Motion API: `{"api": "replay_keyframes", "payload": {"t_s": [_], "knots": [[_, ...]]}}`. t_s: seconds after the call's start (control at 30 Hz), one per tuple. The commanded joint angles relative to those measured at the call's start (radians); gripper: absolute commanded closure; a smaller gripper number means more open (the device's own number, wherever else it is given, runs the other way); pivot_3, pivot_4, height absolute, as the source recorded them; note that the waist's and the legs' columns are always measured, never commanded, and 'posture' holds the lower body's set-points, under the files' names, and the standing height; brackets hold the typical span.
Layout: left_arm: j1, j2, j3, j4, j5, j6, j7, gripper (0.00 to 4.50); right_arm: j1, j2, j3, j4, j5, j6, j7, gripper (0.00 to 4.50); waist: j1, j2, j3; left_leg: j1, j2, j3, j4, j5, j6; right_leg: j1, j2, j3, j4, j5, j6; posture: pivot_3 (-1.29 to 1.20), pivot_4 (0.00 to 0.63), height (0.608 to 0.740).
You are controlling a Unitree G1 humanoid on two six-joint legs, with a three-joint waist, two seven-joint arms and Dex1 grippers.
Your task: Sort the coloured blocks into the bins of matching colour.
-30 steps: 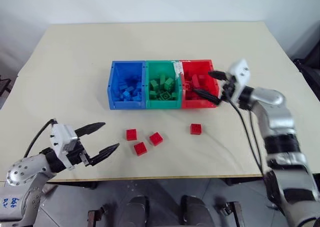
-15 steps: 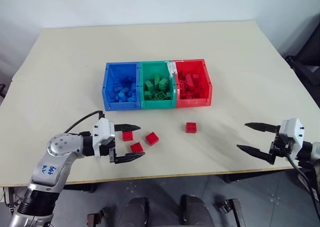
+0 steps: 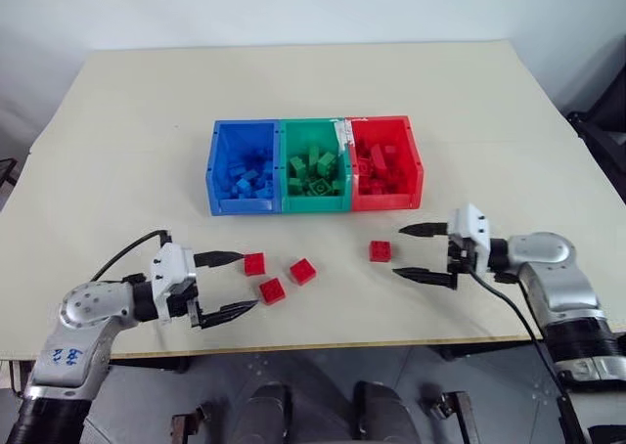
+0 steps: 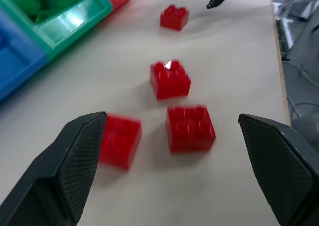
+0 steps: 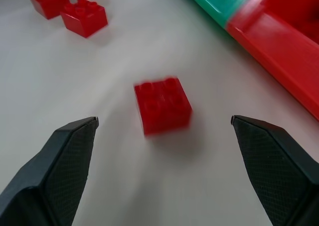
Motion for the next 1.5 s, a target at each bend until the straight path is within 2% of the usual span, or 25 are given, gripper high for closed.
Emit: {"api": "replay_keyframes", "payload": {"t_s": [0.03,0.1,0.33,0.37,0.6,0.7,0.83,0.97,1.0,1.03,1.23,1.27,1.33,1.4,1.5], "knots": [[0.048,0.012,0.064,-0.08,-0.029,0.007,0.022,0.0,-0.033,0.017,0.024,0.058,-0.03,-0.029,0.009,0.21,0.0,0.0,0.0,0.0,0.0,-0.003,0.0,0.0,0.0,0.0,0.0,0.0,0.0,0.0,0.0,0.0,0.15,0.74],[0.089,0.009,0.09,-0.109,-0.035,0.008,0.034,0.0,-0.052,0.03,0.036,0.1,-0.047,-0.053,0.013,0.6,-0.006,0.0,0.0,0.0,0.0,-0.003,0.0,0.0,0.0,0.0,0.0,0.0,0.0,0.0,0.0,0.0,0.15,0.74],[0.148,-0.009,0.143,-0.148,-0.078,0.029,0.059,0.0,-0.079,0.06,0.028,0.146,-0.048,-0.096,0.006,2.94,-0.009,0.0,0.0,0.001,0.001,-0.003,0.0,0.0,-0.001,0.0,0.001,0.0,0.0,0.0,0.0,0.0,0.15,0.74],[0.155,-0.011,0.151,-0.144,-0.081,0.03,0.063,0.0,-0.081,0.063,0.026,0.146,-0.048,-0.099,0.002,3.11,-0.009,0.0,0.0,0.001,0.001,-0.003,0.0,-0.001,-0.001,0.0,0.001,0.0,0.001,0.0,0.0,0.0,0.15,0.74],[0.187,-0.042,0.188,-0.134,-0.088,0.027,0.094,0.0,-0.111,0.086,-0.05,0.038,0.037,0.048,-0.087,3.11,-0.008,0.0,0.0,0.001,0.001,-0.003,-0.001,-0.001,-0.001,0.0,0.001,0.0,0.0,0.0,0.0,0.0,0.15,0.74],[0.175,-0.077,0.194,-0.159,-0.109,0.043,0.137,0.0,-0.202,0.098,-0.116,0.04,0.06,0.135,-0.217,3.11,-0.008,0.0,0.0,0.001,0.001,-0.002,0.0,-0.001,-0.001,-0.001,0.001,0.0,0.001,0.0,0.0,0.0,0.15,0.74],[0.174,-0.101,0.191,-0.167,-0.126,0.05,0.157,0.0,-0.347,0.123,-0.147,0.165,-0.001,0.116,-0.39,3.11,-0.01,0.0,0.0,0.001,0.001,-0.002,-0.001,-0.001,-0.002,-0.001,0.001,0.0,0.001,0.0,-0.001,0.0,0.15,0.74],[0.17,-0.104,0.183,-0.169,-0.122,0.053,0.168,0.0,-0.43,0.138,-0.115,0.274,-0.057,0.095,-0.43,3.11,-0.009,0.0,0.0,0.001,0.0,-0.002,-0.001,-0.001,-0.002,-0.002,0.001,0.0,0.001,0.0,-0.001,0.0,0.15,0.74],[0.167,-0.104,0.181,-0.168,-0.121,0.053,0.17,0.0,-0.441,0.144,-0.11,0.293,-0.069,0.073,-0.436,2.4,-0.009,0.0,0.0,0.0,0.0,-0.002,-0.001,-0.001,-0.002,-0.002,0.001,0.0,0.001,0.0,-0.001,0.0,0.15,0.74],[0.165,-0.104,0.181,-0.166,-0.12,0.053,0.171,0.0,-0.449,0.149,-0.109,0.307,-0.074,0.062,-0.438,2.2,-0.009,0.0,0.0,0.0,0.0,-0.002,-0.001,-0.001,-0.001,-0.002,0.001,0.0,0.001,0.0,-0.001,0.0,0.15,0.74],[0.155,-0.112,0.194,-0.15,-0.107,0.035,0.195,0.0,-0.424,0.148,-0.127,0.266,-0.046,-0.043,-0.36,0.18,-0.013,0.0,0.0,0.0,-0.001,-0.001,-0.001,-0.001,-0.001,-0.002,0.001,0.0,0.001,0.0,-0.001,0.0,0.15,0.74],[0.16,-0.113,0.211,-0.144,-0.113,0.037,0.202,0.0,-0.392,0.14,-0.14,0.212,-0.002,-0.043,-0.301,0.03,-0.013,0.0,0.0,0.0,-0.001,-0.001,-0.001,-0.001,-0.001,-0.002,0.001,0.0,0.001,0.0,-0.001,0.0,0.15,0.74],[0.17,-0.114,0.243,-0.127,-0.122,0.038,0.211,0.0,-0.325,0.122,-0.162,0.107,0.081,-0.016,-0.199,0.03,-0.01,0.0,0.0,0.0,0.0,-0.001,-0.001,-0.001,-0.001,-0.002,0.002,0.0,0.001,0.0,-0.001,0.0,0.15,0.74],[0.203,-0.107,0.297,-0.08,-0.125,0.029,0.197,0.0,-0.191,0.08,-0.164,-0.059,0.187,0.037,-0.049,0.03,-0.008,0.0,0.0,0.0,0.002,-0.001,-0.002,-0.001,-0.001,-0.002,0.002,-0.001,0.0,0.0,-0.001,0.0,0.15,0.74],[0.251,-0.094,0.354,-0.006,-0.109,0.004,0.164,0.0,-0.039,0.033,-0.157,-0.177,0.233,0.015,0.078,0.03,-0.005,0.0,0.0,0.0,0.002,-0.001,-0.001,-0.003,0.0,-0.001,0.001,-0.002,0.0,0.0,-0.001,0.0,0.15,0.74]]}}
